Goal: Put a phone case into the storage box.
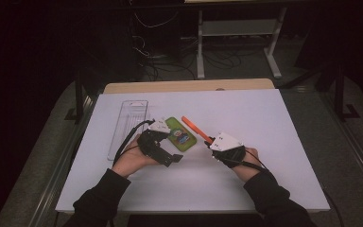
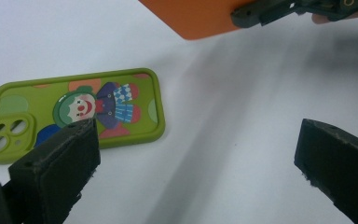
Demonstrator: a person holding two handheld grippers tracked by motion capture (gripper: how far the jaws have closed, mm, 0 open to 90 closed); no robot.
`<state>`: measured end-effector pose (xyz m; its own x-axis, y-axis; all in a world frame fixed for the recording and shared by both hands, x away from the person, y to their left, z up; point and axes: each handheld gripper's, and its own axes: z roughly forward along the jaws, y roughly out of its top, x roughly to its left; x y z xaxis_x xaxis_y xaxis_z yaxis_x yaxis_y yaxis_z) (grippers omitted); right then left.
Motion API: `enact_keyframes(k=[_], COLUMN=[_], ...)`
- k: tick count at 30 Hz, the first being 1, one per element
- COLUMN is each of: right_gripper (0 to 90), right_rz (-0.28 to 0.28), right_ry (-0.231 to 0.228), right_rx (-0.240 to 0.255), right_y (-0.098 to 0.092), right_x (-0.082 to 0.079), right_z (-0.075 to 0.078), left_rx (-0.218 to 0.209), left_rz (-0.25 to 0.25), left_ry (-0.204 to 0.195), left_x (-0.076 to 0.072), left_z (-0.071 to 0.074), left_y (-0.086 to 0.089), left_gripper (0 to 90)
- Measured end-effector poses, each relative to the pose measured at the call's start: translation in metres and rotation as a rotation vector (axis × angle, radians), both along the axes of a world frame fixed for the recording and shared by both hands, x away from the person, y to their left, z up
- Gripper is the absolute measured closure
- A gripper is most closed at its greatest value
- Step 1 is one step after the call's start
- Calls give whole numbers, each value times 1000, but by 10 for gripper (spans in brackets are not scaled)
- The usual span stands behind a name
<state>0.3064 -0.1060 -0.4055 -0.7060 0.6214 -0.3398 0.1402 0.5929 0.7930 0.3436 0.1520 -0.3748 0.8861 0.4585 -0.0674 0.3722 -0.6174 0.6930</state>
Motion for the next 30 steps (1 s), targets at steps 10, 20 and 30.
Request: enact_keyframes(k=[10, 20, 30], right_gripper=[785, 786, 786], right_rz=[4, 2, 0], right_ry=[166, 325, 417], right_rx=[180, 363, 464], right_y=[-9, -19, -25], right_x=[10, 16, 21], right_z=[3, 6, 5], left_rx=[-30, -29, -30], left_rz=[30, 36, 54], left_ry=[-2, -9, -16], left_x=[1, 1, 2], left_z=[0, 2, 2], left_y=[1, 1, 2], left_gripper=[0, 0, 0])
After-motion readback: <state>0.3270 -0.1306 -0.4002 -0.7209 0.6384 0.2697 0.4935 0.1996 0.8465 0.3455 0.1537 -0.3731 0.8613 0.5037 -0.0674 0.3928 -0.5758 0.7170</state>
